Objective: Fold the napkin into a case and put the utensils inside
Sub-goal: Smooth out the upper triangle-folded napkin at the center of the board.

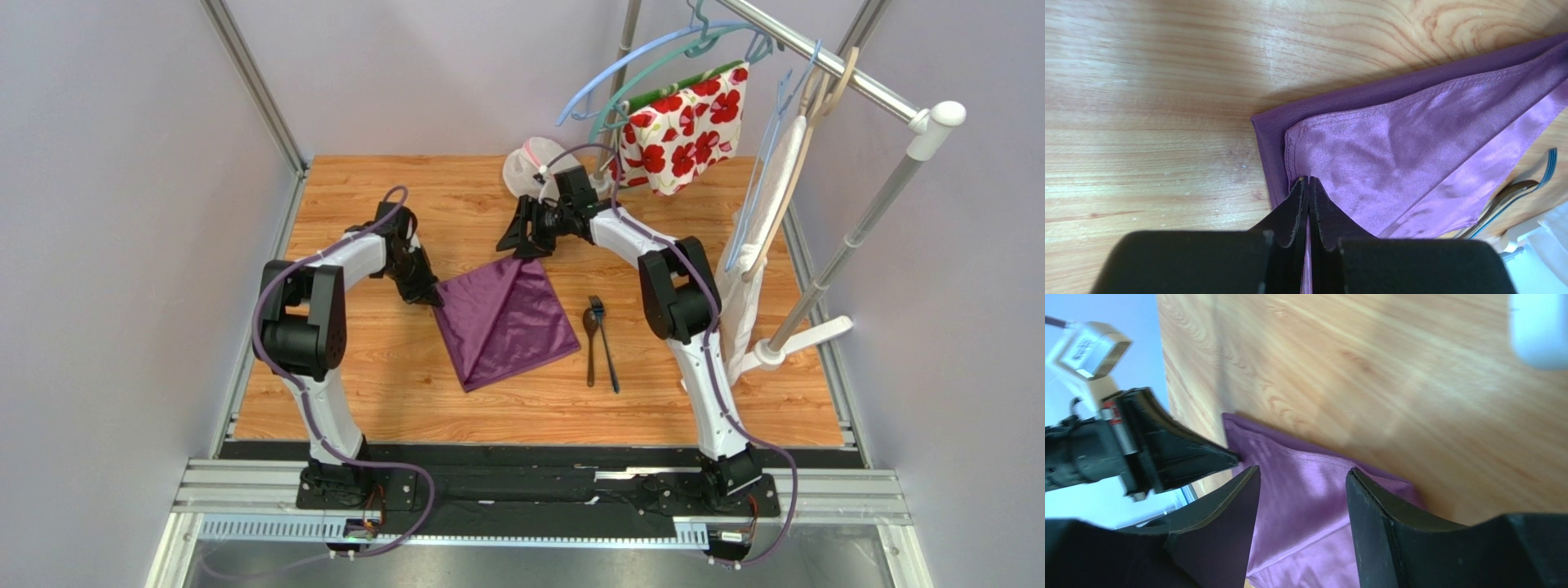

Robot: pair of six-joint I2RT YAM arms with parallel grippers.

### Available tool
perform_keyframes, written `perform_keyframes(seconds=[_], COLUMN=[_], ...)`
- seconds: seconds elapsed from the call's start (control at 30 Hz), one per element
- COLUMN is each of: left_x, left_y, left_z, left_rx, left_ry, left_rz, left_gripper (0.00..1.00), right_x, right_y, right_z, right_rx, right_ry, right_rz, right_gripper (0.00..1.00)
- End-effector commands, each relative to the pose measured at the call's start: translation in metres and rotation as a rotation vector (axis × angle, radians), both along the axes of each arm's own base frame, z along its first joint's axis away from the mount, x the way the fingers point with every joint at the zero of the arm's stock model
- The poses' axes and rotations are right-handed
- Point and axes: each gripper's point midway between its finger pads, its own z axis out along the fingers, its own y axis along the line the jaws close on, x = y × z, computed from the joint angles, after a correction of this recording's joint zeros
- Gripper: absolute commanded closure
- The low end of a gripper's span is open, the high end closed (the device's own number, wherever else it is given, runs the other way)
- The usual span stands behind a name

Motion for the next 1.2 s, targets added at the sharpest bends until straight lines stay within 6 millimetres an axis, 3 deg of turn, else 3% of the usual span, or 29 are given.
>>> perform_keyframes(seconds=[0.0, 0.2, 0.37, 0.47, 0.57, 0.63, 0.67, 0.77, 0.8, 0.87, 1.0, 1.03, 1.17], left_x=[0.012, 0.011, 0.011, 0.010, 0.009, 0.009, 0.009, 0.011, 0.013, 0.016, 0.030, 0.031, 0.043], left_y=[0.008, 0.007, 0.004, 0.004, 0.004, 0.002, 0.004, 0.006, 0.006, 0.006, 0.005, 0.004, 0.008], left_z=[0.008, 0.008, 0.014, 0.030, 0.048, 0.061, 0.064, 0.073, 0.075, 0.076, 0.070, 0.068, 0.058], left_rx=[0.034, 0.032, 0.012, 0.005, -0.005, -0.027, -0.035, -0.056, -0.080, -0.109, -0.145, -0.148, -0.122], left_ry=[-0.003, 0.003, -0.024, -0.071, -0.118, -0.145, -0.152, -0.176, -0.177, -0.165, -0.147, -0.137, -0.102], left_rz=[0.018, 0.011, -0.006, -0.008, -0.007, -0.007, -0.002, 0.006, 0.001, -0.009, -0.026, -0.030, -0.024], left_gripper=[0.96, 0.96, 0.96, 0.94, 0.85, 0.77, 0.75, 0.68, 0.65, 0.65, 0.64, 0.64, 0.64], right_x=[0.022, 0.036, 0.033, 0.027, 0.017, 0.010, 0.005, -0.018, -0.023, -0.042, -0.073, -0.090, -0.126], right_y=[-0.006, -0.010, -0.007, -0.007, -0.007, -0.012, -0.011, -0.013, -0.013, -0.012, -0.011, -0.001, 0.006], right_z=[-0.008, -0.005, 0.023, 0.044, 0.061, 0.060, 0.063, 0.067, 0.077, 0.069, 0.073, 0.081, 0.078], right_rx=[0.020, 0.028, 0.059, 0.048, 0.002, -0.065, -0.084, -0.176, -0.196, -0.278, -0.449, -0.473, -0.633], right_ry=[-0.013, -0.024, -0.039, -0.063, -0.081, -0.078, -0.086, -0.097, -0.132, -0.129, -0.222, -0.271, -0.344], right_rz=[-0.028, -0.046, -0.037, -0.031, -0.029, -0.035, -0.029, -0.016, -0.006, 0.006, 0.028, 0.071, 0.137], right_gripper=[0.43, 0.43, 0.39, 0.36, 0.33, 0.31, 0.24, 0.18, 0.17, 0.16, 0.18, 0.18, 0.22])
